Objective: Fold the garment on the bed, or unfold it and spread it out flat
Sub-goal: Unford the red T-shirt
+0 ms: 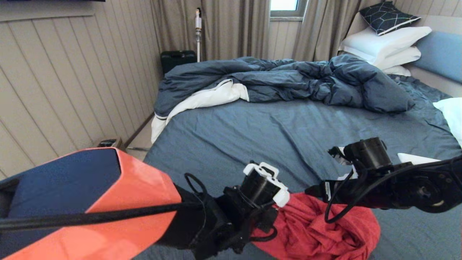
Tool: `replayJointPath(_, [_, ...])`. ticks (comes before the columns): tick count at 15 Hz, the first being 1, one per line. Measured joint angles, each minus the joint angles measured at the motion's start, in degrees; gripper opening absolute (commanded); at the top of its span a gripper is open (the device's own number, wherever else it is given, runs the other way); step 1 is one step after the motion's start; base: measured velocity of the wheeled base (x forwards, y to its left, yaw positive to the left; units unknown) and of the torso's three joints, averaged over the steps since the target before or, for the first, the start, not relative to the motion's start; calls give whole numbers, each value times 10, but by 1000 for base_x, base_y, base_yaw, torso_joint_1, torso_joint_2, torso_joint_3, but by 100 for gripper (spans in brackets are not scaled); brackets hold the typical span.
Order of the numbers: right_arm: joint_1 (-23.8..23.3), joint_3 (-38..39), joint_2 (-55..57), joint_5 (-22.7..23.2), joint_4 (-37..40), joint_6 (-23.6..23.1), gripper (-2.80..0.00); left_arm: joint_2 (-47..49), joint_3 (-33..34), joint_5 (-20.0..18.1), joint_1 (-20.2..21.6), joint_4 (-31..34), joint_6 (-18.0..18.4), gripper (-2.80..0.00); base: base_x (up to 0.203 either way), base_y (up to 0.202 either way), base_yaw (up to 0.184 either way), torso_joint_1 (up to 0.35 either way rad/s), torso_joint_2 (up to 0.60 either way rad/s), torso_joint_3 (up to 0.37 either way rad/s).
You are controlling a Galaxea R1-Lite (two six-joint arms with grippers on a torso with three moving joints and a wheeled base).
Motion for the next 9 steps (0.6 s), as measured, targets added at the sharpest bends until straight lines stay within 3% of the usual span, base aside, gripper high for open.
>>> replayJointPath(5, [2,-8,2,0,-2,0,0,-45,1,2,92,2,19,-280,0,0,0,0,0,0])
replayJointPath(9, [4,-34,15,0,-2,0,0,-83,69,-2,165,-2,34,-280,0,0,0,0,0,0])
